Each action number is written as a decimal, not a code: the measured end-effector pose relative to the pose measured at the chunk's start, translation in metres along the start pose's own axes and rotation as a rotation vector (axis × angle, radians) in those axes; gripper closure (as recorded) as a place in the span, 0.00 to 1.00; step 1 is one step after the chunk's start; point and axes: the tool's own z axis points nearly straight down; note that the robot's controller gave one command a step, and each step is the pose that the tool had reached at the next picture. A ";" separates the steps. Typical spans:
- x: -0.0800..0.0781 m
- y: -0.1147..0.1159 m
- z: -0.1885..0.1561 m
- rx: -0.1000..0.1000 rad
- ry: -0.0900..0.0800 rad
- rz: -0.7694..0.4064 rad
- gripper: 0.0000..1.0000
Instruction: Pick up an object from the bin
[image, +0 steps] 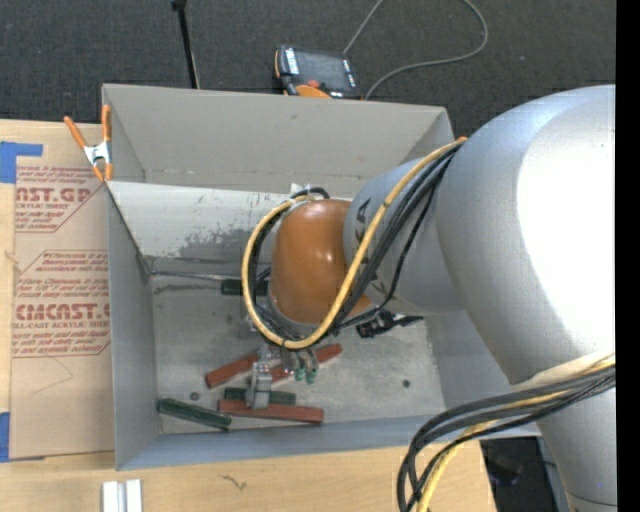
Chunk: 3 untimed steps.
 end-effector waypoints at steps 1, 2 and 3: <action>0.001 0.001 -0.002 -0.001 0.006 -0.001 1.00; -0.011 0.011 -0.119 0.000 -0.004 -0.256 1.00; -0.022 0.013 -0.156 0.000 -0.002 -0.230 1.00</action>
Offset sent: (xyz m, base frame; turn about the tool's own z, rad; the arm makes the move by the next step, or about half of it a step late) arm 0.0000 0.0000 0.0000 0.0000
